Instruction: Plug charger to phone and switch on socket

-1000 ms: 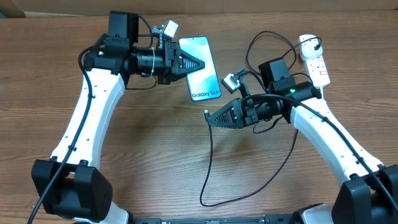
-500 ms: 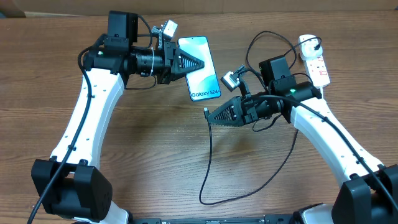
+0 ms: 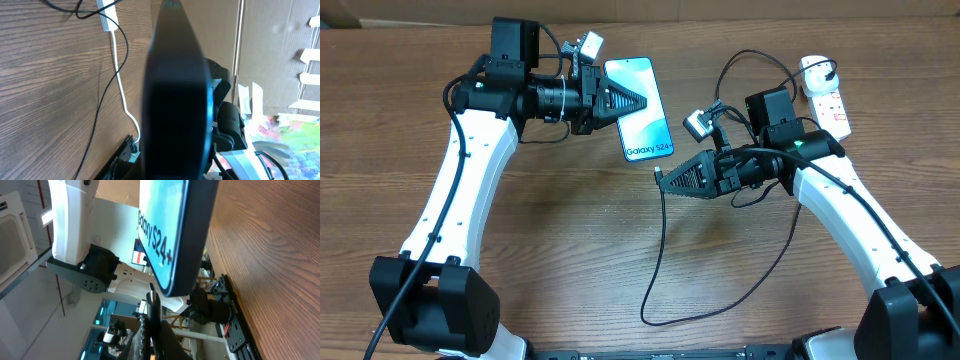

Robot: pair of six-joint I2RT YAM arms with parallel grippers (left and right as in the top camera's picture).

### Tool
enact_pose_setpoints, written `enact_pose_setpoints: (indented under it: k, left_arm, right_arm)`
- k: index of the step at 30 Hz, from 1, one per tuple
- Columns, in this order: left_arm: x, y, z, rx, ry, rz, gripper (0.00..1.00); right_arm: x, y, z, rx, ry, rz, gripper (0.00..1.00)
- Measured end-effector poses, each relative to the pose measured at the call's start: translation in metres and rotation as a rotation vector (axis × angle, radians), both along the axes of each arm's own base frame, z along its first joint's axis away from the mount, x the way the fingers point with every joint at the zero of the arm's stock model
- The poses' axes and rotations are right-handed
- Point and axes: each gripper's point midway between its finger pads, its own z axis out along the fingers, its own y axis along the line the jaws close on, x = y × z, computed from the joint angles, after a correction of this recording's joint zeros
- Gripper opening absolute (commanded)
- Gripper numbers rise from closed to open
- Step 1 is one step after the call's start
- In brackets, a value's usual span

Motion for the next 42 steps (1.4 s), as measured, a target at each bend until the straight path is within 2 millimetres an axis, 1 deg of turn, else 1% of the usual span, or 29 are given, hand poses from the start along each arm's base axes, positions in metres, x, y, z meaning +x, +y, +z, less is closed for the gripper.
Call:
enact_pose_setpoints:
  k: [31, 42]
  left_arm:
    - [-0.0021, -0.0035, 0.0000, 0.000, 0.000, -0.010, 0.04]
    - [-0.0021, -0.0035, -0.0001, 0.000, 0.000, -0.010, 0.04]
  right_arm:
    - [0.0013, 0.0005, 0.0008, -0.001, 0.006, 0.000, 0.04]
    - [0.0049, 0.0014, 0.0028, -0.001, 0.006, -0.001, 0.04]
